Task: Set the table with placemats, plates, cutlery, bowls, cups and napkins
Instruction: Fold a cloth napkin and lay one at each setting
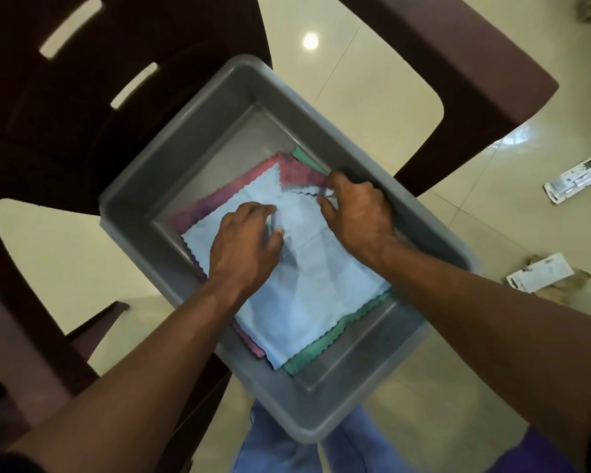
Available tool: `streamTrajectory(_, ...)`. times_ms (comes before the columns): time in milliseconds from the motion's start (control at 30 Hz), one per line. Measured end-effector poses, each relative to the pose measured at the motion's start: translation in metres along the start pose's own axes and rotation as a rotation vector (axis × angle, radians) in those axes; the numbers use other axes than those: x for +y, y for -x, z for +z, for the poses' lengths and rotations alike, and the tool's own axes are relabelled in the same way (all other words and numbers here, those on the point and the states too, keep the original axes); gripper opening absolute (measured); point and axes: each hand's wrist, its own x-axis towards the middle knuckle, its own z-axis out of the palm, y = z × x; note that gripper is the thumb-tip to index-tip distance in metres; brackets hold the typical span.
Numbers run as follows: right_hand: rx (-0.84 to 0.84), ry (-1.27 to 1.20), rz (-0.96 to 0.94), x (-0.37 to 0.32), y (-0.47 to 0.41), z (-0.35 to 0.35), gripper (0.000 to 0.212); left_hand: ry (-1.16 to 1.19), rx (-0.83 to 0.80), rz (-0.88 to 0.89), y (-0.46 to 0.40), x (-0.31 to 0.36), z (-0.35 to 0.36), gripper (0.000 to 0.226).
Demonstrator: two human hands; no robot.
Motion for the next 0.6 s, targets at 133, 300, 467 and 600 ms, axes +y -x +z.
streamTrajectory(133, 0.065, 0.020, 0.007, -0.003, -0.002, 0.004, 0.009, 0.016, 0.037, 0.014, -0.006, 0.002, 0.001, 0.047)
streamTrajectory(300, -0.004, -0.070, -0.131, 0.001, 0.008, -0.008, 0.014, 0.034, 0.131, 0.129, -0.009, 0.023, -0.002, 0.055)
streamTrajectory(467, -0.140, -0.546, -0.120, -0.007, 0.022, -0.036, 0.011, -0.095, 0.175, 0.287, -0.018, 0.032, -0.023, 0.039)
streamTrajectory(600, -0.172, -0.759, 0.031, 0.001, 0.023, -0.043, 0.013, -0.041, 0.172, 0.332, -0.020, 0.031, -0.036, 0.032)
